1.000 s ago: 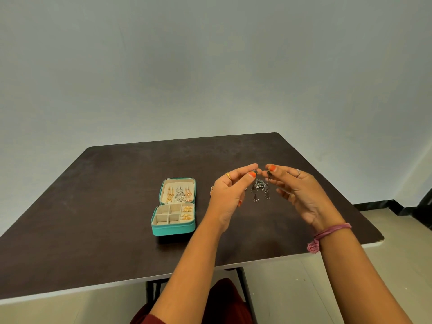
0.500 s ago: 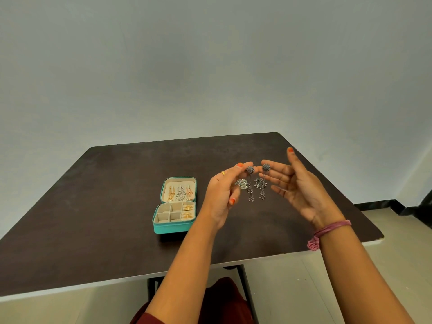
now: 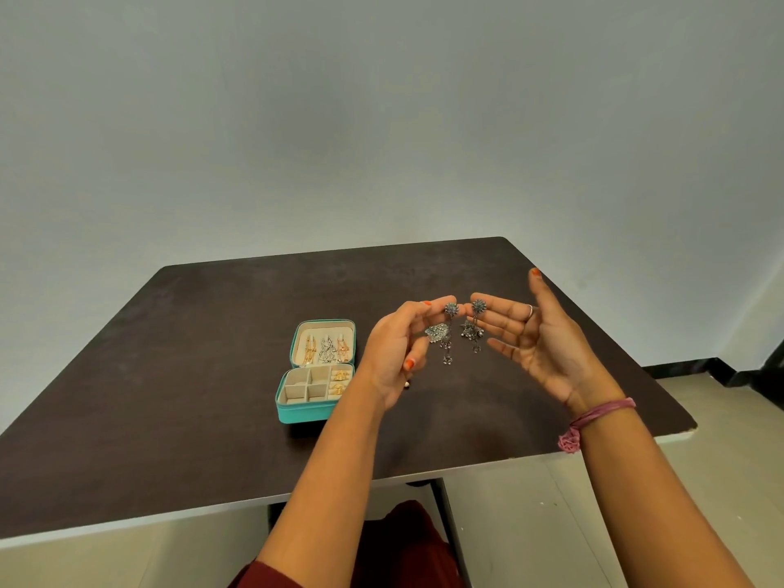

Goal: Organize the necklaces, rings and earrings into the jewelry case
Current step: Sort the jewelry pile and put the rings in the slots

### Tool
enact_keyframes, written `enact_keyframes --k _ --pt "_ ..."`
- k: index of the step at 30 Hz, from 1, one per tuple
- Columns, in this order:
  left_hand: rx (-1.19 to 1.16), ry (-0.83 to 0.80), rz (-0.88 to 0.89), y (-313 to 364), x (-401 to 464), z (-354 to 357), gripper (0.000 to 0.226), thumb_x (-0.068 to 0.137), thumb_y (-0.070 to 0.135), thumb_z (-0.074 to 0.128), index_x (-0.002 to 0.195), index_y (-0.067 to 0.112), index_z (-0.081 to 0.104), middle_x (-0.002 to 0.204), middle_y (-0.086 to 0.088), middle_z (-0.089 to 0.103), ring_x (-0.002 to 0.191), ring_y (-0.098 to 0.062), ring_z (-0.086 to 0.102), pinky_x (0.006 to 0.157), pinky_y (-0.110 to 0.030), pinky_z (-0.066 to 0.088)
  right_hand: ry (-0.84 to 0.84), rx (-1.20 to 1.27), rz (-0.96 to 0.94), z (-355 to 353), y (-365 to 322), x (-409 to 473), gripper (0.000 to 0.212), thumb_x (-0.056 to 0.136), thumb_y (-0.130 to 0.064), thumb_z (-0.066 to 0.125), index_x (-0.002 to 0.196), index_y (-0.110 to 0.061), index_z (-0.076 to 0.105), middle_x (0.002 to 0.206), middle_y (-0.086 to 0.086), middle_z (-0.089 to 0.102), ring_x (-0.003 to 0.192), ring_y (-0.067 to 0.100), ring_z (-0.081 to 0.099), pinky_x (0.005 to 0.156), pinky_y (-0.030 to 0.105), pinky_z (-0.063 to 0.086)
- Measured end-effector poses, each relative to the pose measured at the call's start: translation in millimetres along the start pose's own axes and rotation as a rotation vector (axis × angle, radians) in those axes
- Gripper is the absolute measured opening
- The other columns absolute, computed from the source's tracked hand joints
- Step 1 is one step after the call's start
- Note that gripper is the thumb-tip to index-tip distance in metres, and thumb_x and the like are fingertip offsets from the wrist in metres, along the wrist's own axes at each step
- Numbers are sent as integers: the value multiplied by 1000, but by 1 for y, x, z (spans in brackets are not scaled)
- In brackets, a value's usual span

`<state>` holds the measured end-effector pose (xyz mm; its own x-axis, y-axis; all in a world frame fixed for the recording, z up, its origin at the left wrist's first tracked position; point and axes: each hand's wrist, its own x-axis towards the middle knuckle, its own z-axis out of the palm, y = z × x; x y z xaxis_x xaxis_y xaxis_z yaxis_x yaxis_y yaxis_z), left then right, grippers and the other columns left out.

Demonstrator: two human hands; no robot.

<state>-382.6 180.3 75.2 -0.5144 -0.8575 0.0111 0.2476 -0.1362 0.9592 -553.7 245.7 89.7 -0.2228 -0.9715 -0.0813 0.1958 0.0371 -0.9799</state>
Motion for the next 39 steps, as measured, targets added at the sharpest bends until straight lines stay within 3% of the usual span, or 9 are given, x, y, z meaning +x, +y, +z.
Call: enact_keyframes --k 16,23,32,39 --pt "60 95 -112 -19 18 -6 25 93 22 50 106 18 71 108 0 72 35 -4 27 38 -16 20 68 -193 -113 0 34 17 53 96 -56 29 104 -26 73 111 -13 70 113 0 58 106 34 37" --pt "109 97 -158 -34 25 -7 47 85 -6 37 115 16 67 114 2 70 34 -3 28 37 -14 20 101 -263 -65 -6 57 29 54 96 -56 28 104 -29 73 109 -13 71 117 4 56 108 35 36" --pt "145 122 -216 -50 35 -5 52 83 -11 33 117 15 64 118 1 68 32 -2 25 38 -15 16 33 -288 -27 -13 81 39 54 95 -57 28 105 -30 74 108 -10 72 112 -4 58 114 31 27" --pt "163 163 -257 -60 40 -8 50 83 -8 36 116 15 65 117 1 68 31 -3 24 34 -14 17 34 -336 -38 -14 89 45 46 97 -52 30 106 -32 71 109 -11 69 97 -17 58 105 21 29"
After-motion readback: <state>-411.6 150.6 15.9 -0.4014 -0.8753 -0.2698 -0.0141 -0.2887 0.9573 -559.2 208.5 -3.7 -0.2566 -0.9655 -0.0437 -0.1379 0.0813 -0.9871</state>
